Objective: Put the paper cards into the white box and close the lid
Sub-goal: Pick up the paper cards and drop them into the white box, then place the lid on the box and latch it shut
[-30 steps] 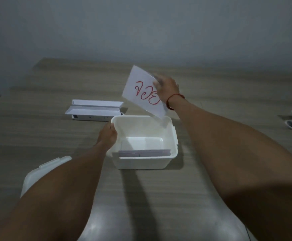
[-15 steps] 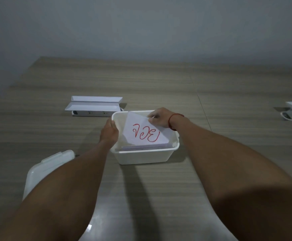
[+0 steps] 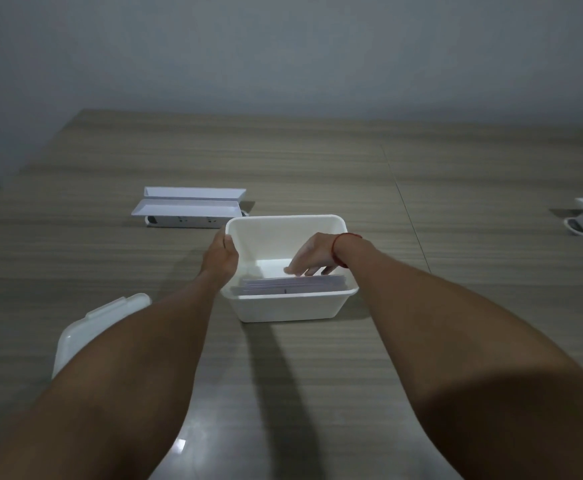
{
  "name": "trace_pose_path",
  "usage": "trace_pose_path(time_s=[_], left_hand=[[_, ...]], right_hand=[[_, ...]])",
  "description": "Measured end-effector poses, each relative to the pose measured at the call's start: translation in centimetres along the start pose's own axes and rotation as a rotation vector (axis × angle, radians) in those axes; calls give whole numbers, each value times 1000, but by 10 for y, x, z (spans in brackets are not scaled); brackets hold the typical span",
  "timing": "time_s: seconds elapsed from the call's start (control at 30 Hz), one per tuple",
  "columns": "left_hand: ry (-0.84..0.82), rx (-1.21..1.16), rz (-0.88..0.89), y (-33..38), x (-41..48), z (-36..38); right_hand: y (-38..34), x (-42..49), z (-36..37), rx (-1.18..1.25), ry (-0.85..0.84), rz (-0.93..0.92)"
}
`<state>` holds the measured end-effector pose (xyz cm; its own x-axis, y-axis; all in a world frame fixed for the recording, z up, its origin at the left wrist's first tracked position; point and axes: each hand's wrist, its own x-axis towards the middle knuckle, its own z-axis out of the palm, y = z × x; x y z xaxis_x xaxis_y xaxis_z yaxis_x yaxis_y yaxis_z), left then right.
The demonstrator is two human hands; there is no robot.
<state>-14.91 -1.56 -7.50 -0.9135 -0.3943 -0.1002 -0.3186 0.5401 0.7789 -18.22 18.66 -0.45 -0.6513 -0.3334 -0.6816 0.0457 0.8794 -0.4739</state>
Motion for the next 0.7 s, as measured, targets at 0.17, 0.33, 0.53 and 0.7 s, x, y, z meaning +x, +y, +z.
trace_pose_path(time_s=[0.17, 0.33, 0.53, 0.7], left_hand=[[-49, 174, -62, 3, -4, -28], [89, 198, -153, -7, -24, -87], [206, 213, -318, -63, -68, -174], [247, 255, -475, -116, -97, -209]], right_hand=[[-20, -12, -10, -245, 282, -17], [-68, -25, 2, -204, 409, -173], [-154, -31, 68, -172, 366, -380], [-194, -18, 128, -174, 240, -359]])
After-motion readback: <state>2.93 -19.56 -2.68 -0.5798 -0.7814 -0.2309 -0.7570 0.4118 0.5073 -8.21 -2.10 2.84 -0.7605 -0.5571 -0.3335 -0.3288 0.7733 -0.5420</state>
